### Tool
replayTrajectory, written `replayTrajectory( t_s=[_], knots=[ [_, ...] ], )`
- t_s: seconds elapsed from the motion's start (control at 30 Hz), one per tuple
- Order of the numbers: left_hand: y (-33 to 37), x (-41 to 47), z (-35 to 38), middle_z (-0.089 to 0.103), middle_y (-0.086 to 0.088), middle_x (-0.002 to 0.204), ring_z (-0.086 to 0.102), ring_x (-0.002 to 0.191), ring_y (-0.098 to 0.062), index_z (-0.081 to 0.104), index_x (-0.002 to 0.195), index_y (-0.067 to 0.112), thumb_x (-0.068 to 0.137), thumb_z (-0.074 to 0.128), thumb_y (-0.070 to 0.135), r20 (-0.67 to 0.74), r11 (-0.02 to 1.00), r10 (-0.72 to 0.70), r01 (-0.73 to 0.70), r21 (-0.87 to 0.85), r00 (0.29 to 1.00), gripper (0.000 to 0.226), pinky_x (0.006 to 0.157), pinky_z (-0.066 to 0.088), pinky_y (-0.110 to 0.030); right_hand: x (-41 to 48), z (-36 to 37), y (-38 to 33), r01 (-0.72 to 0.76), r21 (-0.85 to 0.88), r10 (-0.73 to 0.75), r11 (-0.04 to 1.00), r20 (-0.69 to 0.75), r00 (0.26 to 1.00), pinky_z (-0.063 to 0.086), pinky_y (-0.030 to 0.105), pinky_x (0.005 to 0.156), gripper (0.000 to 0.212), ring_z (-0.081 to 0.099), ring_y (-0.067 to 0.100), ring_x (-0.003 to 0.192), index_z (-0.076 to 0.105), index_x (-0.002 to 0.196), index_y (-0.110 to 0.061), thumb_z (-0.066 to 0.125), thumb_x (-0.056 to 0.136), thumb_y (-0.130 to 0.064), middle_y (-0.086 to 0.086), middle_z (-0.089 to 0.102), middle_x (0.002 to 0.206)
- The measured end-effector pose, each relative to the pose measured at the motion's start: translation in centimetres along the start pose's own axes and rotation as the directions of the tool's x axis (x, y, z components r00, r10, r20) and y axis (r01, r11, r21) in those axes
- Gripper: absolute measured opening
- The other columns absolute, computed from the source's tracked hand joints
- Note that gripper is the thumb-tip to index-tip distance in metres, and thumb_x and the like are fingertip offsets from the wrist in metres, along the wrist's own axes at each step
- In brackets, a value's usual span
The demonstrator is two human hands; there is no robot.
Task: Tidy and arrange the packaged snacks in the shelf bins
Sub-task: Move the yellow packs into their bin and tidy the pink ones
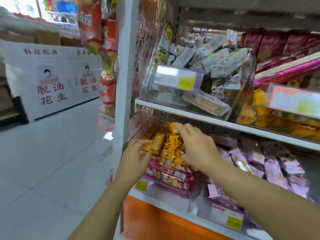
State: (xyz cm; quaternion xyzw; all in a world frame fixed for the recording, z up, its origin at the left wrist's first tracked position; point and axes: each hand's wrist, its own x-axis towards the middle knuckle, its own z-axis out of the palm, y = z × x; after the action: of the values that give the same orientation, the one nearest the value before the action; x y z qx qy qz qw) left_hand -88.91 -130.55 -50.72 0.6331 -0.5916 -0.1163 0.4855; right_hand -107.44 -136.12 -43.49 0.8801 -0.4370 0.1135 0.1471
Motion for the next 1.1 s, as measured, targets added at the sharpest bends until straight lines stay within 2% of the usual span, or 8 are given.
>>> replayTrajectory(
  t_s=[0.13, 0.2, 0.3, 0.47, 0.7, 0.8, 0.87, 1.1],
  knots=[
    [-1.0, 1.3, 0.5, 0.062, -0.004, 0.112, 0.058, 0.074, -0.005, 0.059, 0.120, 0.029, 0.092, 0.059, 0.018, 0.059, 0.993, -0.084, 0.089, -0.082, 0.995, 0.030, 0.081, 0.053, -0.030, 3.4, 1.9, -0.6, -0.003, -0.012, 0.003, 1.000, 0.063, 0.998, 0.046, 0.037, 0.086, 0.093, 0.044, 0.026, 0.124, 0.003, 0.150, -0.035, 0.065, 0.082, -0.019, -0.002, 0.041, 0.139],
    [-1.3, 1.9, 0.7, 0.061, -0.004, 0.118, 0.059, 0.085, -0.014, 0.056, 0.127, 0.029, 0.092, 0.059, 0.019, 0.060, 0.993, -0.079, 0.083, -0.081, 0.995, 0.036, 0.088, 0.052, -0.037, 4.8, 2.7, -0.9, 0.032, -0.006, -0.032, 0.999, 0.115, 0.993, 0.048, 0.041, 0.088, 0.092, 0.036, 0.028, 0.133, 0.001, 0.149, -0.038, 0.060, 0.085, -0.010, -0.002, 0.040, 0.143],
    [-1.5, 2.5, 0.7, 0.049, 0.008, 0.136, 0.047, 0.120, -0.007, 0.048, 0.137, 0.028, 0.093, 0.059, 0.020, 0.047, 0.998, -0.045, 0.047, -0.044, 0.998, 0.047, 0.101, 0.041, -0.025, 6.2, 3.6, -1.1, 0.034, 0.028, -0.038, 0.999, 0.157, 0.987, 0.047, 0.046, 0.094, 0.088, 0.020, 0.030, 0.143, 0.004, 0.149, -0.040, 0.051, 0.088, 0.003, -0.002, 0.030, 0.152],
    [-1.8, 2.6, 0.4, 0.047, 0.011, 0.134, 0.046, 0.101, 0.006, 0.048, 0.136, 0.026, 0.093, 0.058, 0.017, 0.059, 0.998, -0.040, 0.042, -0.036, 0.997, 0.045, 0.073, 0.029, 0.009, 6.4, 4.6, -0.5, -0.012, 0.060, 0.004, 0.998, 0.130, 0.992, 0.046, 0.039, 0.091, 0.074, 0.032, 0.024, 0.135, 0.034, 0.144, -0.033, 0.046, 0.085, 0.010, 0.000, 0.040, 0.145],
    [0.3, 1.4, -0.1, 0.051, 0.012, 0.121, 0.056, 0.079, 0.003, 0.054, 0.125, 0.034, 0.094, 0.057, 0.022, 0.047, 0.998, -0.014, 0.017, -0.060, 0.999, 0.033, 0.068, 0.042, -0.003, 3.2, 2.8, 0.1, 0.045, 0.142, -0.055, 0.989, 0.072, 0.996, 0.041, 0.037, 0.098, 0.056, 0.041, 0.018, 0.126, 0.046, 0.136, -0.033, 0.054, 0.089, -0.005, -0.009, 0.047, 0.138],
    [2.8, 1.2, -0.3, 0.054, 0.019, 0.113, 0.053, 0.094, 0.009, 0.059, 0.120, 0.031, 0.093, 0.058, 0.020, 0.022, 0.997, 0.064, -0.062, -0.054, 0.998, 0.029, 0.074, 0.039, 0.001, 0.7, -0.1, 0.5, 0.081, 0.220, -0.105, 0.972, 0.099, 0.989, 0.042, 0.037, 0.100, 0.048, 0.042, 0.015, 0.127, 0.046, 0.136, -0.035, 0.053, 0.093, -0.017, -0.011, 0.047, 0.138],
    [5.3, 1.1, -0.7, 0.054, 0.026, 0.108, 0.048, 0.100, 0.019, 0.060, 0.116, 0.033, 0.092, 0.060, 0.019, 0.007, 0.989, 0.134, -0.134, -0.065, 0.991, 0.028, 0.082, 0.037, 0.001, -0.9, -2.5, 1.1, 0.082, 0.302, -0.108, 0.950, 0.068, 0.992, 0.045, 0.036, 0.098, 0.044, 0.048, 0.012, 0.123, 0.051, 0.132, -0.036, 0.056, 0.091, -0.019, -0.014, 0.052, 0.134],
    [15.6, 1.1, -1.4, 0.064, 0.019, 0.103, 0.058, 0.094, 0.008, 0.061, 0.108, 0.035, 0.092, 0.058, 0.015, -0.017, 0.920, 0.356, -0.354, -0.165, 0.934, 0.026, 0.078, 0.045, -0.009, -6.5, -12.1, 4.2, 0.080, 0.452, -0.069, 0.888, -0.039, 0.997, 0.048, 0.022, 0.077, 0.031, 0.059, 0.002, 0.085, 0.063, 0.117, -0.031, 0.062, 0.089, -0.017, -0.016, 0.066, 0.096]
  ],
)
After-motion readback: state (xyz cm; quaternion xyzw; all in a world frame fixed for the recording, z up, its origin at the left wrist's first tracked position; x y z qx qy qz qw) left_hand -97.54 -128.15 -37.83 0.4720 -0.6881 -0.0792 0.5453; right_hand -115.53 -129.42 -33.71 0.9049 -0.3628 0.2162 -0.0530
